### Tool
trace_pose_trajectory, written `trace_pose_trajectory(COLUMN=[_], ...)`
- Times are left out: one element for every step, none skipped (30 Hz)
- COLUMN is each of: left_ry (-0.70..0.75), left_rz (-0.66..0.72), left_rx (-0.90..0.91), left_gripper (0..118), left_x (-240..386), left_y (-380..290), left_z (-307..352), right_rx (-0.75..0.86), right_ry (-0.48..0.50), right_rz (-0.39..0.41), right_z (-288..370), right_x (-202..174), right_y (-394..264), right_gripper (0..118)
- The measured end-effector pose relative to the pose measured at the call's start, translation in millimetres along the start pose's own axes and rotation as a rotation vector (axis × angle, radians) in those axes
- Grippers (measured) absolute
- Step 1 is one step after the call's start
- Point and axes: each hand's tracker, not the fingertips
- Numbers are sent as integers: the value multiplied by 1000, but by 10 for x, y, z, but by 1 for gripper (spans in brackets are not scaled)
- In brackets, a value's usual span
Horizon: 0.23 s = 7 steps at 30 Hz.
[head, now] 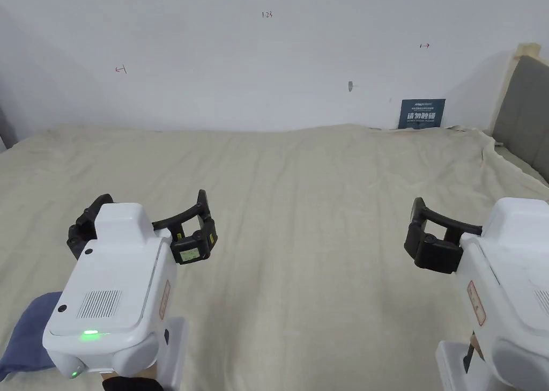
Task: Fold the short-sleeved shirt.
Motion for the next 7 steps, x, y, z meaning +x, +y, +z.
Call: trace_pose_trajectory(left_ry=[-2, -4, -2, -1, -2, -2, -3], left_rz=[1, 1, 2, 3, 4, 7, 8], left_rx=[0, 0, -1, -1, -1, -1, -2], left_gripper=[118, 118, 118, 118, 118, 118, 118], left_x=[1, 2, 4, 3, 3, 3, 4], left_y=[4, 5, 5, 3, 1, 0, -1], left_z=[2, 3, 4, 4, 5, 6, 6], right_rx=[1, 0, 0, 1, 1, 1, 0], right_ry=[1, 3, 4, 4, 4, 4, 4], right_rz=[1, 2, 1, 2, 3, 4, 5], right_z=[0, 0, 1, 1, 1, -1, -3], right_x=[2, 5, 6, 6, 6, 10, 10], right_y=[1, 1, 3, 3, 4, 2, 3], right_gripper=[118, 118, 118, 118, 118, 118, 118])
